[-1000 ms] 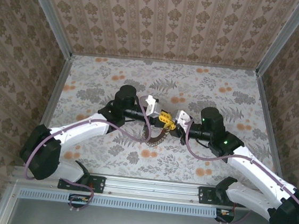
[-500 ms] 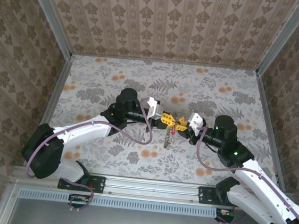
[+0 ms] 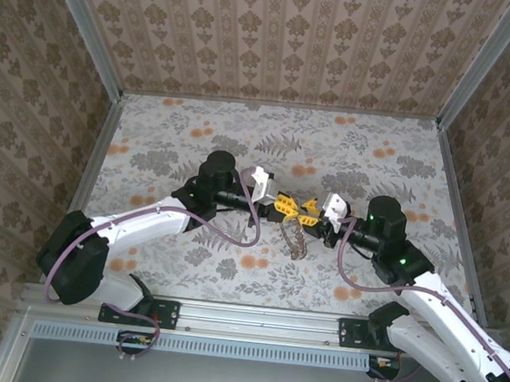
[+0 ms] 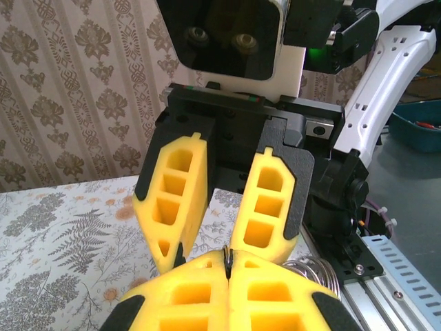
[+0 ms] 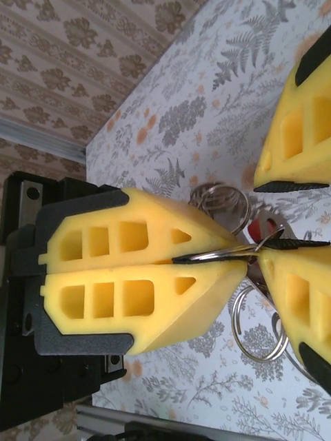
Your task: Put the keys on the keyring
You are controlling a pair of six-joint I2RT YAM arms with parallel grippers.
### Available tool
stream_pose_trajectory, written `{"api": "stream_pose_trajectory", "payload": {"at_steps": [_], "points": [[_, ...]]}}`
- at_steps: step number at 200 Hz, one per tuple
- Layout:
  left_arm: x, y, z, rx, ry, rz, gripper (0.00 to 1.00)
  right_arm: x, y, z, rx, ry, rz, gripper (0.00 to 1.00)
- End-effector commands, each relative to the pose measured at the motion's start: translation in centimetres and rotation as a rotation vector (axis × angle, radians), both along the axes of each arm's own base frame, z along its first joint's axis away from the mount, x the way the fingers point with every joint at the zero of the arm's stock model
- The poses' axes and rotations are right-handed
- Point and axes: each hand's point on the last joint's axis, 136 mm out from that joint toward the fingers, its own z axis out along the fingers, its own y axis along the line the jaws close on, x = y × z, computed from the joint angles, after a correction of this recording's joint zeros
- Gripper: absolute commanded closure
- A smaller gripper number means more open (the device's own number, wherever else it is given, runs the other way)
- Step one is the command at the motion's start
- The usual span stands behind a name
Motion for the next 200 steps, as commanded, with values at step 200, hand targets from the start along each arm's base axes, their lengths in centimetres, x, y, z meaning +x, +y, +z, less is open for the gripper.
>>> {"api": "stream_pose_trajectory", "payload": {"at_steps": [200], "points": [[-1.8, -0.6, 2.4, -0.059, -0.069, -0.048, 1.0, -0.9, 0.4, 2.4, -0.021, -0.093, 0.077, 0.74]]}}
